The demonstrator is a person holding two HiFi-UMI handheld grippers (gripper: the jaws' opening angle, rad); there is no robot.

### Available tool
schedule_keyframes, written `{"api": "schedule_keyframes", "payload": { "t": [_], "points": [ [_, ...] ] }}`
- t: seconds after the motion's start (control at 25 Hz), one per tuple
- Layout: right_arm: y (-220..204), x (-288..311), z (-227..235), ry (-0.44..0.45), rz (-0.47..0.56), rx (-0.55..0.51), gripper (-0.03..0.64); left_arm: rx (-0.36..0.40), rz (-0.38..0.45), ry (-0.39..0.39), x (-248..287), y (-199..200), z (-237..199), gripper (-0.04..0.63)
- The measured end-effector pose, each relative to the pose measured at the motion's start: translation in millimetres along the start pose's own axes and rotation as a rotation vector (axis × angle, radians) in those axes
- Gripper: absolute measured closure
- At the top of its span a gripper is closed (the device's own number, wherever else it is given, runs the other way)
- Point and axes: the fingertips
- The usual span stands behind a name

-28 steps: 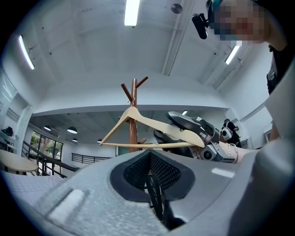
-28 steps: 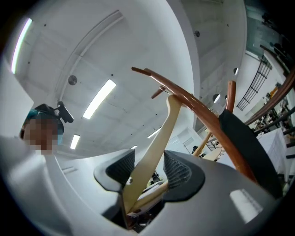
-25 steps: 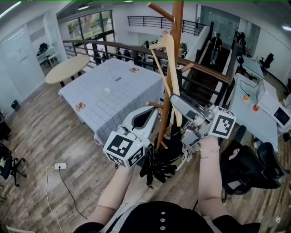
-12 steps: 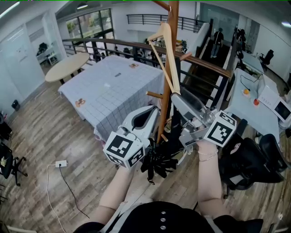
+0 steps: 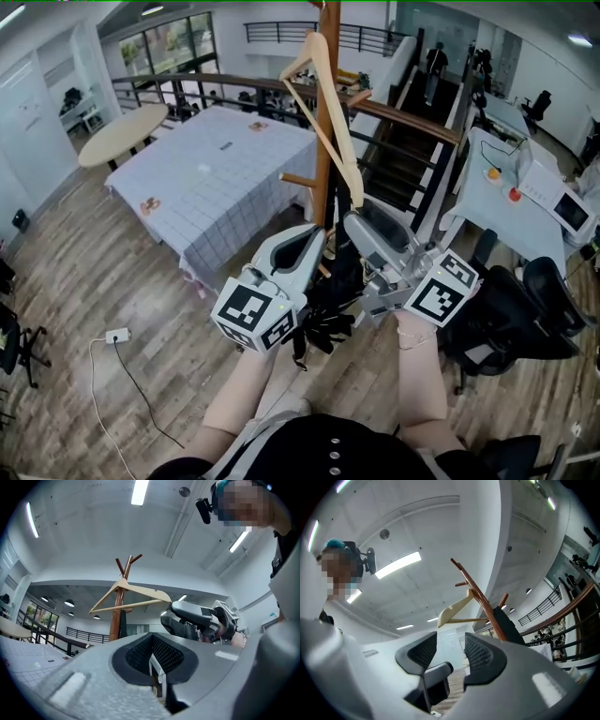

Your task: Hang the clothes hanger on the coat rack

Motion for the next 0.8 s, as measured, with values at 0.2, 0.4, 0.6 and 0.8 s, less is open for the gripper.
{"api": "schedule_keyframes", "payload": {
  "t": [0.2, 0.4, 0.6, 0.8],
  "points": [
    [-23, -21, -8, -0.037, -0.048, -0.031, 0.446, -0.026, -0.006, -0.004, -3, -8, 19, 0.592],
    [-43, -35, -19, -0.096, -0.119, -0.154, 0.514, -0.013, -0.017, 0.026, -11, -11, 33, 0.592],
    [-65, -55, -18, -0.156, -0.184, -0.252, 0.586, 0.03, -0.065, 0.077, -23, -32, 43, 0.592],
    [-84, -68, -15, -0.198, -0.236, -0.337, 0.618, 0.005, -0.096, 0.086, -35, -50, 53, 0.592]
  ]
}}
Point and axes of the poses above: the fingertips, and each gripper's own axes: x forward along the fingers, z to its right, y out of its top, and after that the axes turned 1 degree about -y, right-handed
